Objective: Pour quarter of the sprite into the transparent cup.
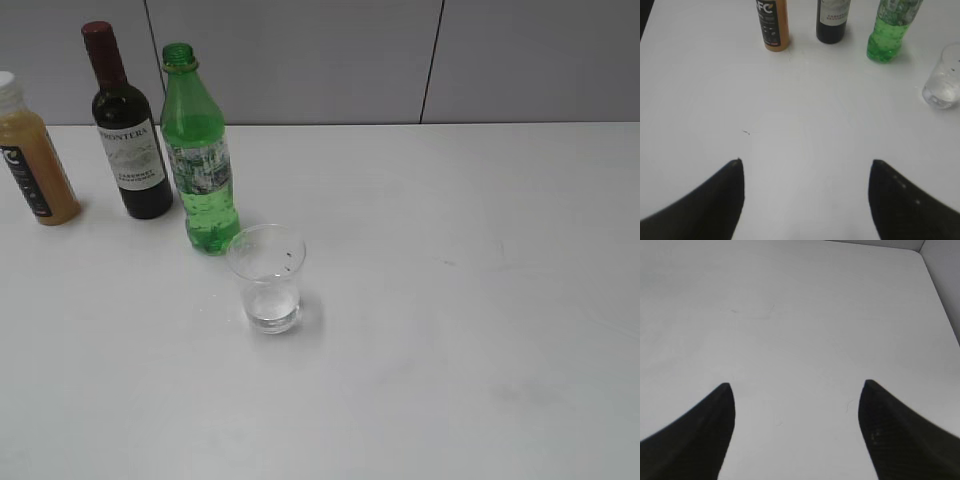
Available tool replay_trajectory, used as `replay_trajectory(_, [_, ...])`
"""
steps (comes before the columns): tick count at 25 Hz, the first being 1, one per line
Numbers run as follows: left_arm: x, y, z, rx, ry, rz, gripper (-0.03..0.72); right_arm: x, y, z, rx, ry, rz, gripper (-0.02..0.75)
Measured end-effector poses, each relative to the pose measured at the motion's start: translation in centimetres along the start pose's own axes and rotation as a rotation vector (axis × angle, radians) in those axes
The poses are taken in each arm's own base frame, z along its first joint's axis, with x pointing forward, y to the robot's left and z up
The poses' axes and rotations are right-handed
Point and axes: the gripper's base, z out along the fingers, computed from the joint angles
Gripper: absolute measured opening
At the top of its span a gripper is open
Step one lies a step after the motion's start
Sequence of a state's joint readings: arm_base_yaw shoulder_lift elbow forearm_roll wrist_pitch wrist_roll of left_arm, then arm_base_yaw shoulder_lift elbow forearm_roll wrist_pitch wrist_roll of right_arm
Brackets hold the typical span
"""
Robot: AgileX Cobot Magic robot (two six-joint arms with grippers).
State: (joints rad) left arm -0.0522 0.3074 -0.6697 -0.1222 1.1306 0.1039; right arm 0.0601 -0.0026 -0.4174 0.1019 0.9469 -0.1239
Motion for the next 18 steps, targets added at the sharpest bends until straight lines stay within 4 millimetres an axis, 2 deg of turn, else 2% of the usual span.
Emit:
replay_trajectory(5, [3.4,-0.3,-0.3,0.010,-0.068,-0.038,0.590,0.0,0.0,0.0,0.000,0.000,0.000,0.594])
replay_trajectory(9, [5.3,-0.5,-0.9,0.011,-0.145,-0.052,0.590,0.0,0.0,0.0,0.000,0.000,0.000,0.594])
replay_trajectory(18, [5.1,-0.4,-0.8,0.003,-0.212,-0.063,0.590,0.0,0.0,0.0,-0.002,0.002,0.001,0.594])
